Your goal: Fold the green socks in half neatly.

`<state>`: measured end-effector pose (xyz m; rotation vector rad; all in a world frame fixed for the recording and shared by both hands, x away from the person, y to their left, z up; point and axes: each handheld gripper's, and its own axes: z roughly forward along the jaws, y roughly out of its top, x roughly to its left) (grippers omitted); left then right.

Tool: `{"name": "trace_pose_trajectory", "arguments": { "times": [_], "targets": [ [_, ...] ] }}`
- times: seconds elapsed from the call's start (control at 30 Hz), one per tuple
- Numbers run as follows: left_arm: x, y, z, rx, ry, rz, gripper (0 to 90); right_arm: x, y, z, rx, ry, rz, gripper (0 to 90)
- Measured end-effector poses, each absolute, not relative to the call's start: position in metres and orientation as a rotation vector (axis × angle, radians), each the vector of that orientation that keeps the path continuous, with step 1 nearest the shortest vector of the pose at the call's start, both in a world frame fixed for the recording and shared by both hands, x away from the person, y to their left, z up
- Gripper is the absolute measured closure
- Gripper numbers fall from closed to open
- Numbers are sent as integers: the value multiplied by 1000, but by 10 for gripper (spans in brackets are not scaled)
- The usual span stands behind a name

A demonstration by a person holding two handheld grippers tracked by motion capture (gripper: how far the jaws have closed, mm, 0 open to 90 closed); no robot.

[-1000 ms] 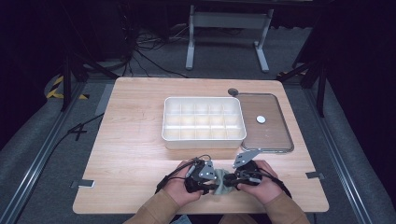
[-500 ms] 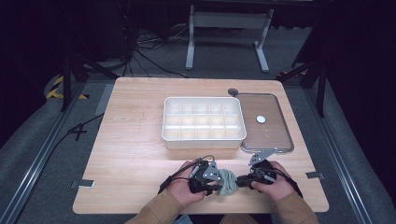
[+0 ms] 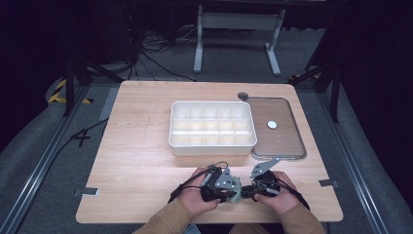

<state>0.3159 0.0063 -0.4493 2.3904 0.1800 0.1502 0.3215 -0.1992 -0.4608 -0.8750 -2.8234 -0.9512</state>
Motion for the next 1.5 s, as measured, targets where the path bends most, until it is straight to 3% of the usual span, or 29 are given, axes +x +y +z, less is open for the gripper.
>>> {"name": "trace_pose_trajectory", "arguments": {
  "times": [0.17, 0.27, 0.37, 0.63, 1.03, 1.37, 1.5],
  "targets": [
    [318, 0, -452, 2406, 202, 142, 665, 320, -197, -460, -878, -2848, -935, 754],
    [318, -1, -453, 2418, 217, 144, 665, 319, -197, -457, -888, -2892, -896, 670],
    [318, -2, -452, 2446, 211, 162, 665, 319, -201, -449, -906, -2902, -893, 644],
    [316, -6, -450, 2466, 218, 188, 661, 318, -215, -430, -1111, -2766, -1209, 542],
    [315, -4, -450, 2464, 234, 189, 649, 318, -200, -449, -1161, -2778, -1163, 481],
    [310, 12, -451, 2505, 335, 183, 508, 325, -198, -456, -1172, -2747, -1058, 475],
    [308, 13, -456, 2545, 379, 180, 507, 329, -197, -458, -1166, -2723, -1040, 481]
  ]
}}
